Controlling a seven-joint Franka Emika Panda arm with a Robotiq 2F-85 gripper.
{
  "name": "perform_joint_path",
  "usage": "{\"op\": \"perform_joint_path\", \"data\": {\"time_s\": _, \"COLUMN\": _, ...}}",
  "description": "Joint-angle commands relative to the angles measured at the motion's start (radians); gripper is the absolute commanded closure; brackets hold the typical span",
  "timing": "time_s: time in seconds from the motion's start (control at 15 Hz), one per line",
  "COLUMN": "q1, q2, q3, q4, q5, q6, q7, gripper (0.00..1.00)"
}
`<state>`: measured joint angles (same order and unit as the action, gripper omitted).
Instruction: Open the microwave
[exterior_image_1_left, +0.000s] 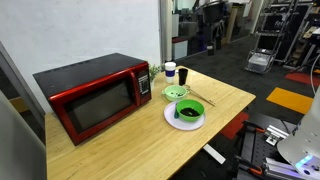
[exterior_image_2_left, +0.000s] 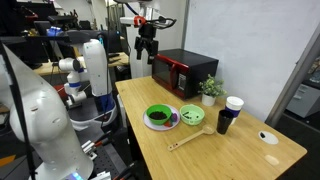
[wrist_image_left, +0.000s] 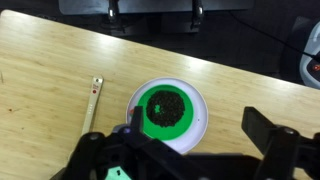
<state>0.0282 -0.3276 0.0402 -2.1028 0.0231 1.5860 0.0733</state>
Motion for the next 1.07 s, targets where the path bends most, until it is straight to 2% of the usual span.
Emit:
{"op": "perform_joint_path", "data": {"time_s": 0.0, "q1": 0.005, "q2": 0.062, "q3": -0.013, "q4": 0.053, "q5": 0.025, "q6": 0.082, "q7": -0.062, "gripper": 0.0}}
{"op": "perform_joint_path", "data": {"time_s": 0.27, "q1": 0.01, "q2": 0.154, "q3": -0.014, "q4": 0.132, "q5": 0.021, "q6": 0.118, "q7": -0.136, "gripper": 0.0}}
{"op": "perform_joint_path", "data": {"time_s": 0.8, "q1": 0.021, "q2": 0.438, "q3": 0.012, "q4": 0.389, "q5": -0.004, "q6": 0.062, "q7": -0.156, "gripper": 0.0}}
{"op": "perform_joint_path", "data": {"time_s": 0.87, "q1": 0.025, "q2": 0.461, "q3": 0.016, "q4": 0.408, "q5": -0.013, "q6": 0.056, "q7": -0.133, "gripper": 0.0}}
{"op": "perform_joint_path", "data": {"time_s": 0.93, "q1": 0.019, "q2": 0.393, "q3": 0.009, "q4": 0.327, "q5": 0.002, "q6": 0.1, "q7": -0.138, "gripper": 0.0}}
{"op": "perform_joint_path", "data": {"time_s": 1.0, "q1": 0.022, "q2": 0.421, "q3": 0.011, "q4": 0.349, "q5": 0.001, "q6": 0.096, "q7": -0.138, "gripper": 0.0}}
